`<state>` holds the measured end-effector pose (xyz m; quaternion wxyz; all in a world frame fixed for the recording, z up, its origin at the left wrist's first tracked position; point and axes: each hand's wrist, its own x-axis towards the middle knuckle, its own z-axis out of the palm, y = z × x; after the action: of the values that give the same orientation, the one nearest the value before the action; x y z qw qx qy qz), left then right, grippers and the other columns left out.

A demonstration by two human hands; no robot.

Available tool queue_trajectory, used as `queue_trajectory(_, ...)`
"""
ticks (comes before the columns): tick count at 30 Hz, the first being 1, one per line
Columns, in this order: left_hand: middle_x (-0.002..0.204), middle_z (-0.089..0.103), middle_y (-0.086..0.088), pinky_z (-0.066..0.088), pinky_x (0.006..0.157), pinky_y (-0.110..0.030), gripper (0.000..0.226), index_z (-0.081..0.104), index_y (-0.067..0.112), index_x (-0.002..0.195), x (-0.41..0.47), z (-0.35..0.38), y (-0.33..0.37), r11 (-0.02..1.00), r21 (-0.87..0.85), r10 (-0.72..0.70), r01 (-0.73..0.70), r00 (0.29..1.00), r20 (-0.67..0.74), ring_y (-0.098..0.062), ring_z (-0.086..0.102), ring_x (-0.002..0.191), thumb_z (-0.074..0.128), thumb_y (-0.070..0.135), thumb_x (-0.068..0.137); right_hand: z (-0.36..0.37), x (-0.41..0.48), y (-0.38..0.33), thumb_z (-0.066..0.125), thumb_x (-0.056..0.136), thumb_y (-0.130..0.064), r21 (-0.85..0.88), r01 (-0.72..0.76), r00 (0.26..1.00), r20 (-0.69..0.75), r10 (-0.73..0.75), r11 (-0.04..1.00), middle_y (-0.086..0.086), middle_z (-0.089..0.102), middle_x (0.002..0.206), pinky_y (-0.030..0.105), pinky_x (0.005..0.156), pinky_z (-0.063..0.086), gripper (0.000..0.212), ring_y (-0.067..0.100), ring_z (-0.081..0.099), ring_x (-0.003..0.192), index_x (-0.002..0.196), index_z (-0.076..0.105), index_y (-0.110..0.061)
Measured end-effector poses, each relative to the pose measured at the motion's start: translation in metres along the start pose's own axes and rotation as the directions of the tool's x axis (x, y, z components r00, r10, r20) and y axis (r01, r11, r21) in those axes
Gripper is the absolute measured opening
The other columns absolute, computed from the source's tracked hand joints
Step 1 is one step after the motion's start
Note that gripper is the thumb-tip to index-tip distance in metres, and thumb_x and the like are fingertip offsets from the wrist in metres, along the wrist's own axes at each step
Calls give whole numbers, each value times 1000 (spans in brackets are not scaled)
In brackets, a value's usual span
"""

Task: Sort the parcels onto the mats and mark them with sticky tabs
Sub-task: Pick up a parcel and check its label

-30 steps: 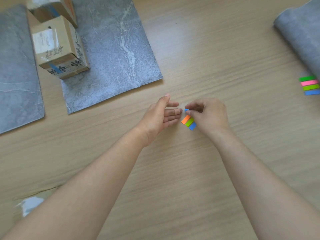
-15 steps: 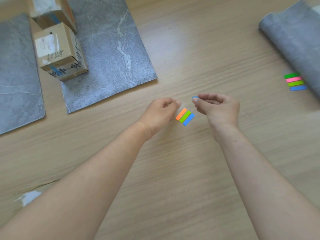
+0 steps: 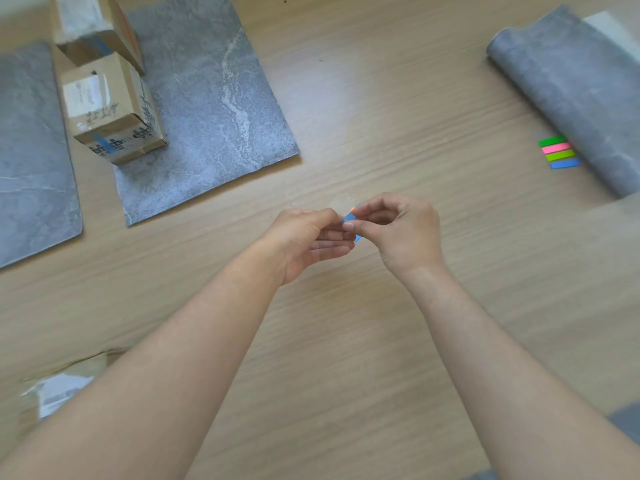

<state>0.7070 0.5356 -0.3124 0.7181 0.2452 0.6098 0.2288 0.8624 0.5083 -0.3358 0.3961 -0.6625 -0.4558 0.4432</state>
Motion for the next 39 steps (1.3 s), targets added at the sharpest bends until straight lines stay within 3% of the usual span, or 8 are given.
queue_trajectory(7,77,72,-17,60,59,-27,19,71,-8,92,12,-2,-6,968,239,124,-78,974,-188,-21,67,61,59,7,90,1,0,5,88,78,-14,-16,-47,998,-42,47,999,-5,77,78,13,66,51,21,2,72,74,95,77,-19)
queue_trajectory(11,68,73,-8,61,65,-33,16,72,3,78,30,-5,-12,881,445,315,-160,901,-298,-18,66,58,59,8,86,7,5,10,81,84,-14,-92,-67,978,-202,47,994,-11,71,76,12,65,48,19,0,67,69,99,73,-22)
queue_trajectory(16,61,71,-2,62,71,-44,20,72,13,63,45,-5,-11,811,575,384,-111,842,-379,-25,72,69,58,21,75,3,6,13,68,87,-11,-184,-94,946,-323,30,978,-12,64,77,14,72,48,21,4,61,70,104,72,-22)
queue_trajectory(21,60,71,-1,62,70,-40,23,73,14,62,50,1,-13,796,599,381,-83,838,-390,-23,71,67,64,26,81,2,6,16,54,95,-8,-420,41,984,-143,-110,907,-1,53,101,32,81,49,35,17,60,86,117,74,-27)
queue_trajectory(24,65,72,-1,61,72,-39,20,74,13,68,52,1,-12,788,611,379,-76,842,-383,-22,71,70,62,26,76,8,5,17,56,93,-7,-627,149,988,70,-136,764,0,40,105,36,70,44,46,24,52,97,128,67,-35)
queue_trajectory(27,66,73,-2,61,73,-40,20,74,12,69,52,1,-10,763,643,382,-70,851,-361,-23,72,71,62,28,73,17,6,16,51,96,-10,-743,265,964,226,-143,615,6,39,109,36,71,32,48,29,48,99,133,63,-37)
queue_trajectory(34,66,72,-3,61,74,-40,20,70,12,68,55,0,-4,704,706,387,-74,874,-294,-24,72,71,61,28,76,24,6,14,27,98,-23,-855,257,965,247,-83,451,9,41,120,34,78,27,46,30,46,104,130,59,-31)
queue_trajectory(39,64,71,-5,60,73,-37,22,70,11,68,50,-7,-2,651,759,409,-33,857,-313,-22,70,71,62,29,78,28,11,7,40,102,-22,-865,253,967,238,-90,433,9,41,123,35,79,27,33,31,46,109,125,63,-29)
